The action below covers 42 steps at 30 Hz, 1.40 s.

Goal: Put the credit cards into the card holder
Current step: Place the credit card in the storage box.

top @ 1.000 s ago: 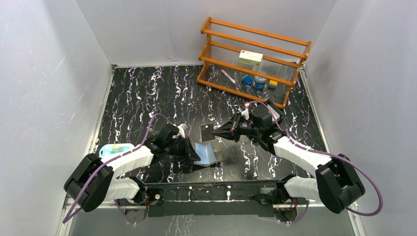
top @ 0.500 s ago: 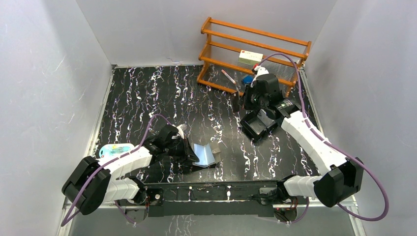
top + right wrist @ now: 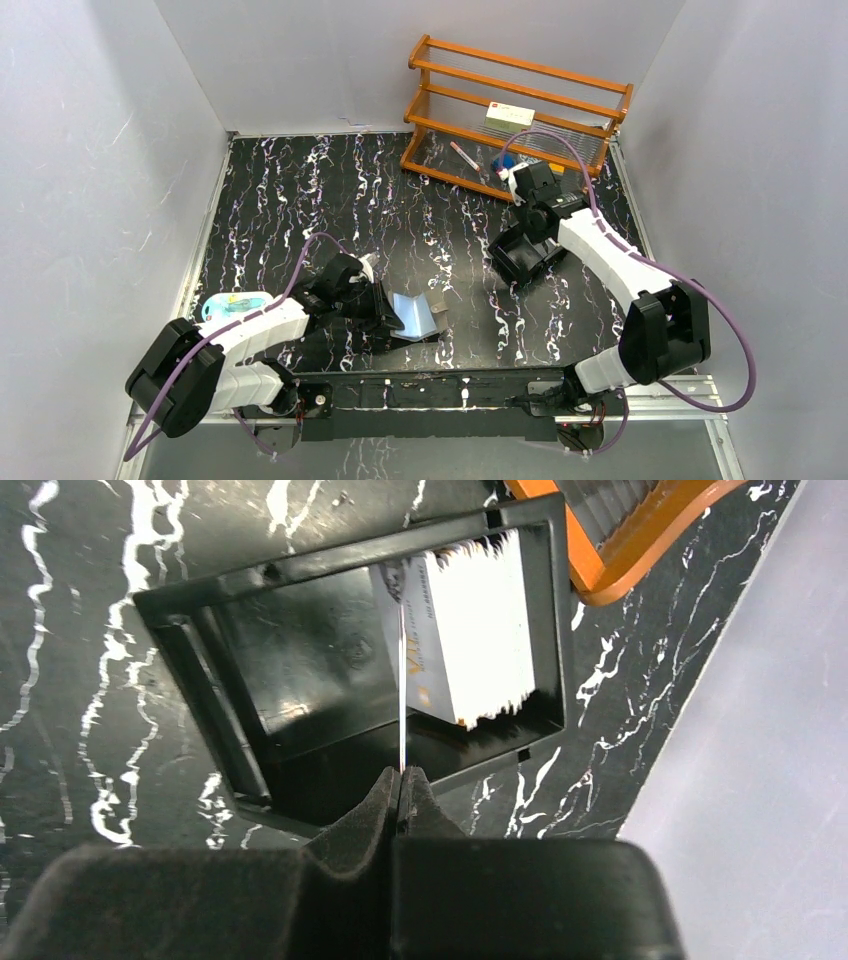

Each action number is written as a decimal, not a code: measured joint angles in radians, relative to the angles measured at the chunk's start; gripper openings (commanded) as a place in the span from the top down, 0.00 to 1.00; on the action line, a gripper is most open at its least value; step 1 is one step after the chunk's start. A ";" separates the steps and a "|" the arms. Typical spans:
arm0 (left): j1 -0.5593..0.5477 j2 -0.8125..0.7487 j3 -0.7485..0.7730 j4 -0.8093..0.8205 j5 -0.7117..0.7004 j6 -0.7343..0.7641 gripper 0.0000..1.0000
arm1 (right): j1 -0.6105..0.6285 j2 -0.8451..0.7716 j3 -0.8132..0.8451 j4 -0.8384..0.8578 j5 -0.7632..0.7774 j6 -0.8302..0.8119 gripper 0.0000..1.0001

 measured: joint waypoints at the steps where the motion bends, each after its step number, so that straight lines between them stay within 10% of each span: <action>1: 0.000 0.000 0.002 -0.004 0.000 0.002 0.89 | -0.011 0.001 -0.006 0.002 0.001 -0.020 1.00; 13: 0.000 -0.002 0.039 -0.029 0.000 0.018 0.89 | -0.048 0.089 -0.064 0.106 -0.027 -0.144 0.87; 27: 0.000 -0.013 0.054 -0.045 0.000 0.029 0.88 | -0.049 0.105 -0.122 0.246 0.029 -0.233 0.43; 42: 0.000 -0.027 0.054 -0.056 -0.004 0.045 0.88 | -0.049 0.113 -0.208 0.368 0.075 -0.354 0.33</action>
